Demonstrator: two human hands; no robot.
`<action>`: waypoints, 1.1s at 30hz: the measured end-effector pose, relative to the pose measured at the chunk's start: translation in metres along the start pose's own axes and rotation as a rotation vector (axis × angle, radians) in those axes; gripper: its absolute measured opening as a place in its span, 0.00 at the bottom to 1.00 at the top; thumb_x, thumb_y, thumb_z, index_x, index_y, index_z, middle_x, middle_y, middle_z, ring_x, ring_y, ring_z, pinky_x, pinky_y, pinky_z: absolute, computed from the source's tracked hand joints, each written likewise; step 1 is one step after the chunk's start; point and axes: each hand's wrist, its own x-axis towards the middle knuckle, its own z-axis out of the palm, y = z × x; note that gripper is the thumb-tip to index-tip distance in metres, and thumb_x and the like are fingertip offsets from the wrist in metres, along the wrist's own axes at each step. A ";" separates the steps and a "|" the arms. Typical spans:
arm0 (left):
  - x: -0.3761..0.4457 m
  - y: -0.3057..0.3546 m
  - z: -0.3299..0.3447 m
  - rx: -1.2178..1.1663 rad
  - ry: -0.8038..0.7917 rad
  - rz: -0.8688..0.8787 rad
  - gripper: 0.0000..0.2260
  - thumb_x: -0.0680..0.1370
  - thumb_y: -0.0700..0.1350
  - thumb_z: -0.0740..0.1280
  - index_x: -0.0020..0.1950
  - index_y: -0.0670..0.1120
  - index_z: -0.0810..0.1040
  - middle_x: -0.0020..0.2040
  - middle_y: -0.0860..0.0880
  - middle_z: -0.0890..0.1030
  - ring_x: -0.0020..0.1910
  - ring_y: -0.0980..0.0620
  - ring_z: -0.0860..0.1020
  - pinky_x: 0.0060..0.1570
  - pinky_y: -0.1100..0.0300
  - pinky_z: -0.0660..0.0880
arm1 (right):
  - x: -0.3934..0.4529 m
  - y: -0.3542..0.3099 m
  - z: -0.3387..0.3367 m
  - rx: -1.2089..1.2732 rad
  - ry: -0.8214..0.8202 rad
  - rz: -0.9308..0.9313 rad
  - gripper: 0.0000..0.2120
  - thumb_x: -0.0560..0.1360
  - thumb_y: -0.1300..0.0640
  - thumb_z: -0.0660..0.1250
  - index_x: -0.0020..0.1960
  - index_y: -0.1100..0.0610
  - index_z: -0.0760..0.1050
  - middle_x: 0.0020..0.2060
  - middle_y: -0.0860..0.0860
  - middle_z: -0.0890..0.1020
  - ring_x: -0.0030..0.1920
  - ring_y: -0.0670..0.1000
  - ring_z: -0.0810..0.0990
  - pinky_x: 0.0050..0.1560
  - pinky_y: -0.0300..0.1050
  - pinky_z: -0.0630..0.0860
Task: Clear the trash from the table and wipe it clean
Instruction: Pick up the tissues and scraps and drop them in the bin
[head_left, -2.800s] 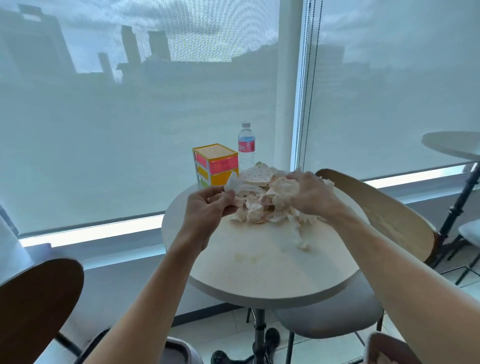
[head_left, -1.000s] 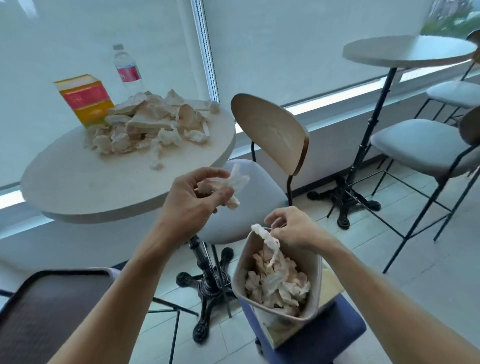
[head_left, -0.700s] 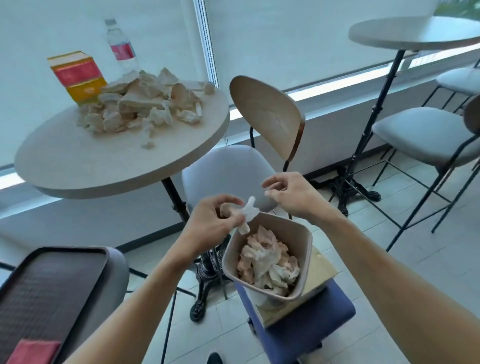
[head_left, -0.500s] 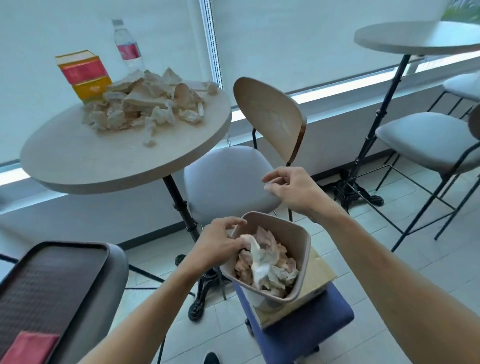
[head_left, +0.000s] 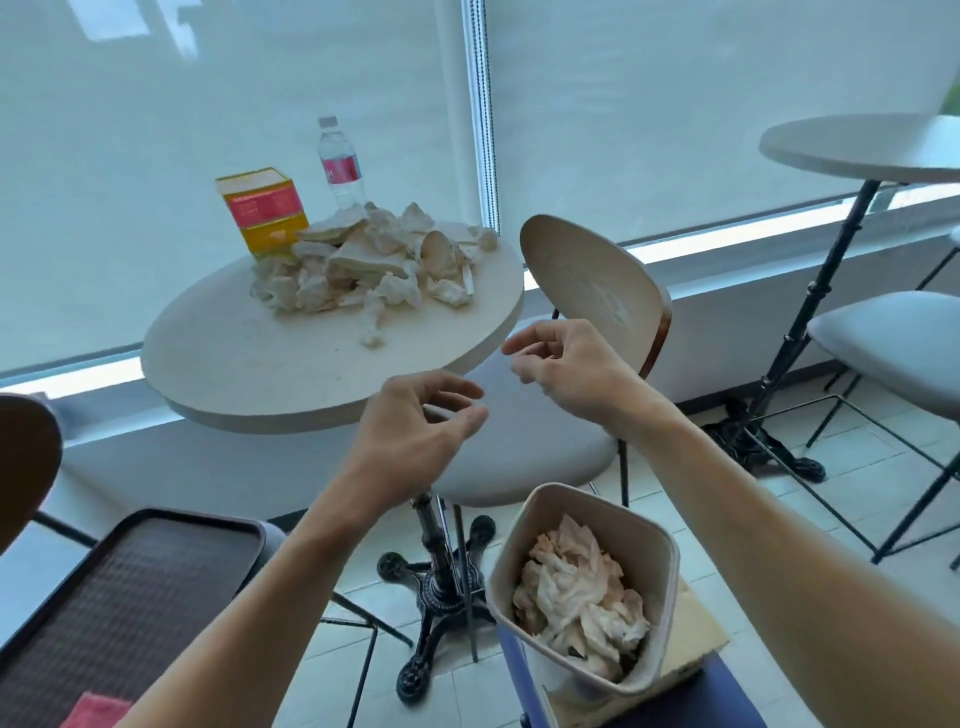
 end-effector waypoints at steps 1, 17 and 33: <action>0.003 0.003 -0.008 0.000 0.015 0.016 0.05 0.74 0.45 0.74 0.44 0.56 0.82 0.41 0.56 0.84 0.39 0.61 0.82 0.40 0.66 0.78 | 0.007 -0.007 0.004 -0.002 0.003 -0.019 0.05 0.77 0.57 0.67 0.49 0.49 0.80 0.39 0.49 0.80 0.36 0.44 0.75 0.42 0.41 0.74; 0.063 -0.028 -0.127 0.058 0.184 0.031 0.04 0.75 0.46 0.73 0.45 0.56 0.83 0.41 0.55 0.84 0.40 0.57 0.81 0.43 0.60 0.78 | 0.105 -0.072 0.109 -0.530 -0.047 -0.189 0.21 0.78 0.51 0.65 0.69 0.55 0.73 0.46 0.49 0.78 0.52 0.50 0.76 0.57 0.47 0.73; 0.118 -0.072 -0.169 -0.012 0.027 0.100 0.17 0.73 0.43 0.75 0.59 0.55 0.80 0.50 0.56 0.82 0.43 0.55 0.83 0.41 0.62 0.81 | 0.132 -0.103 0.155 0.136 -0.033 -0.018 0.05 0.75 0.61 0.71 0.42 0.53 0.83 0.40 0.46 0.84 0.42 0.40 0.80 0.39 0.31 0.72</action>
